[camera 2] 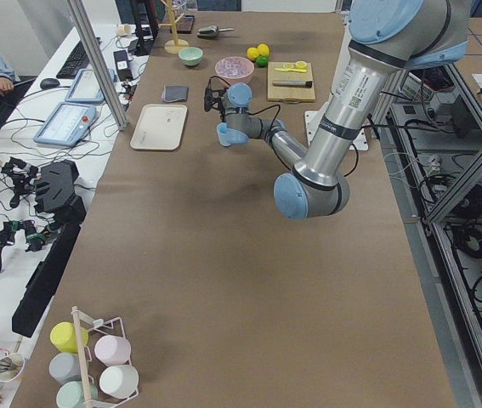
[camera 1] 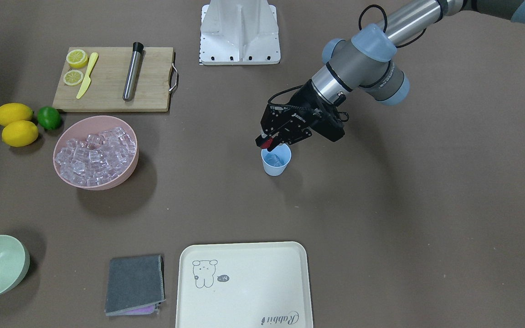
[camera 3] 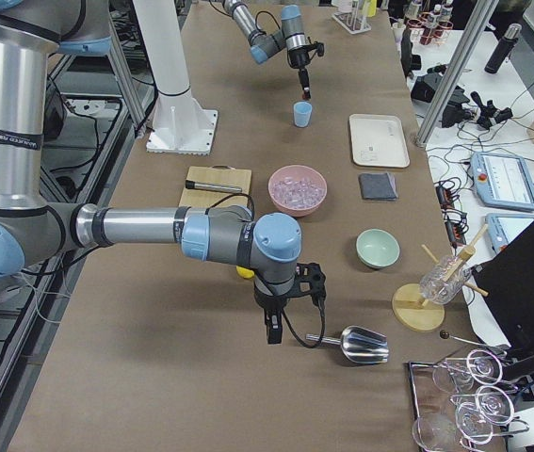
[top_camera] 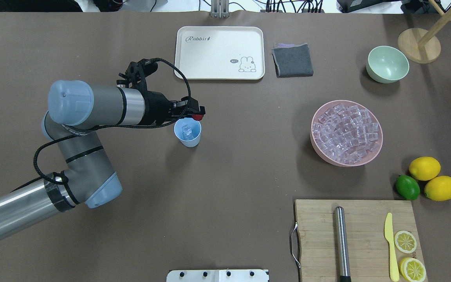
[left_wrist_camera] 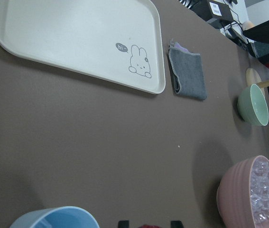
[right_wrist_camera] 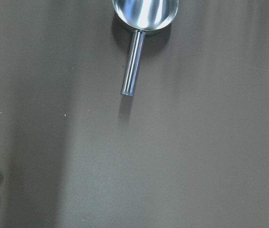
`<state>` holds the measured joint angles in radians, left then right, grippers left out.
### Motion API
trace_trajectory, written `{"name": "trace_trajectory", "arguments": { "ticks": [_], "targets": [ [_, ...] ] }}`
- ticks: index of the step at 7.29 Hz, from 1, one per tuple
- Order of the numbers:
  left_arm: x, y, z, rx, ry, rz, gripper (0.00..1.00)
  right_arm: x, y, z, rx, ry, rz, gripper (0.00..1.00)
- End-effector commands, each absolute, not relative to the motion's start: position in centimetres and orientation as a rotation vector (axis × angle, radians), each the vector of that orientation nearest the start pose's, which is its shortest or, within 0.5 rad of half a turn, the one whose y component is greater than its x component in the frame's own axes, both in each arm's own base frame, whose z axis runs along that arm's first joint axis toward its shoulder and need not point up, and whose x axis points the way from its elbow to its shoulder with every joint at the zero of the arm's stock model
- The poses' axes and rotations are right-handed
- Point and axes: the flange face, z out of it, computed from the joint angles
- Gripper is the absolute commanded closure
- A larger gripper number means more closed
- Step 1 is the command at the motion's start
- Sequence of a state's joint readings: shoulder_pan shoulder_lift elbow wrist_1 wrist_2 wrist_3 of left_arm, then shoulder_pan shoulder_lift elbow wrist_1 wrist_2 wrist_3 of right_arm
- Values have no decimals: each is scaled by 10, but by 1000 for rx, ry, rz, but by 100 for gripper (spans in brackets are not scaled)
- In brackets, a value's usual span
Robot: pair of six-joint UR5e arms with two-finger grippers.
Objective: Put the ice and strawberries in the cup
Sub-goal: 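Lift the strawberry with the left gripper and carry it over the cup, then open the left gripper to drop the strawberry into the cup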
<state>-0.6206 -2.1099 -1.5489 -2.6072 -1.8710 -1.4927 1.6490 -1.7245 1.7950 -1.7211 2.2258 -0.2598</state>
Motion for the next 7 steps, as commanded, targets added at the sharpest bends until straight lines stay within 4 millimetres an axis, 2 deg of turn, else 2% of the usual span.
{"name": "trace_trajectory", "arguments": {
  "ticks": [1, 4, 5, 6, 7],
  "targets": [
    [462, -475, 259, 310, 1490, -221, 100, 105, -415, 640, 37, -658, -149, 1],
    [469, -477, 272, 298, 1466, -229, 100, 105, -414, 641, 36, -659, -149, 1],
    [471, -475, 274, 294, 1464, -226, 83, 105, -414, 641, 36, -659, -149, 1],
    [471, -475, 274, 291, 1464, -224, 38, 105, -415, 640, 37, -658, -149, 1],
    [470, -475, 275, 292, 1462, -226, 2, 105, -415, 640, 39, -658, -150, 1]
  ]
}}
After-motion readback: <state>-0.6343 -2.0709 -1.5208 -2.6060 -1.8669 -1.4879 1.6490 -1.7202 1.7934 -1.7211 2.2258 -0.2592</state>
